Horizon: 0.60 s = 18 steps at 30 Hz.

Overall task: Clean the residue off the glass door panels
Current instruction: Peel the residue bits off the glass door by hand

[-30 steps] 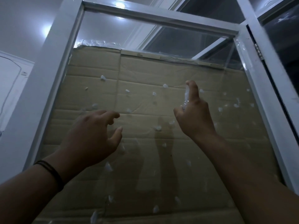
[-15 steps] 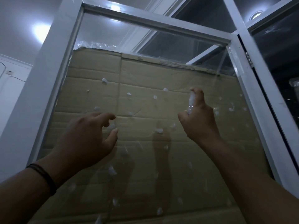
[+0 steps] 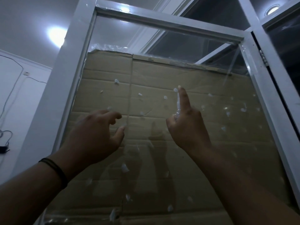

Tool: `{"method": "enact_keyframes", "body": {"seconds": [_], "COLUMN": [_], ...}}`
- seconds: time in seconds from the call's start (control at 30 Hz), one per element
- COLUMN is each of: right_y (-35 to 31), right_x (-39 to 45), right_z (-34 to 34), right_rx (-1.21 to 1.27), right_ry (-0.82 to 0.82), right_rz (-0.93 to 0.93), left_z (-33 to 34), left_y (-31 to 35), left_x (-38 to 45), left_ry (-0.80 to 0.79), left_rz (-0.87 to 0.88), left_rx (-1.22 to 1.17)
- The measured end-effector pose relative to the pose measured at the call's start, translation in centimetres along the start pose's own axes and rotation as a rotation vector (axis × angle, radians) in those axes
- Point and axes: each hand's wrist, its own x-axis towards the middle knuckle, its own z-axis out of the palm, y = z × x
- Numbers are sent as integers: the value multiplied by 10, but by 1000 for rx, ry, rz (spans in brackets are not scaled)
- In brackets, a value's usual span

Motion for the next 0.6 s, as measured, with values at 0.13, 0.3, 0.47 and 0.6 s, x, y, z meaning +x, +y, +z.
{"method": "enact_keyframes", "body": {"seconds": [0.13, 0.3, 0.47, 0.6], "right_y": [-12, -27, -36, -41], "right_x": [1, 3, 1, 3], "right_z": [11, 22, 27, 28], "right_rx": [-9, 28, 57, 86], "right_ry": [-26, -31, -33, -13], "right_rz": [-3, -10, -15, -3], "left_z": [-7, -15, -24, -33], "left_y": [-7, -15, -18, -18], "left_x": [0, -2, -4, -3], "left_ry": [2, -6, -3, 2], "left_rz": [-22, -21, -24, -23], "left_rx": [18, 51, 58, 57]}}
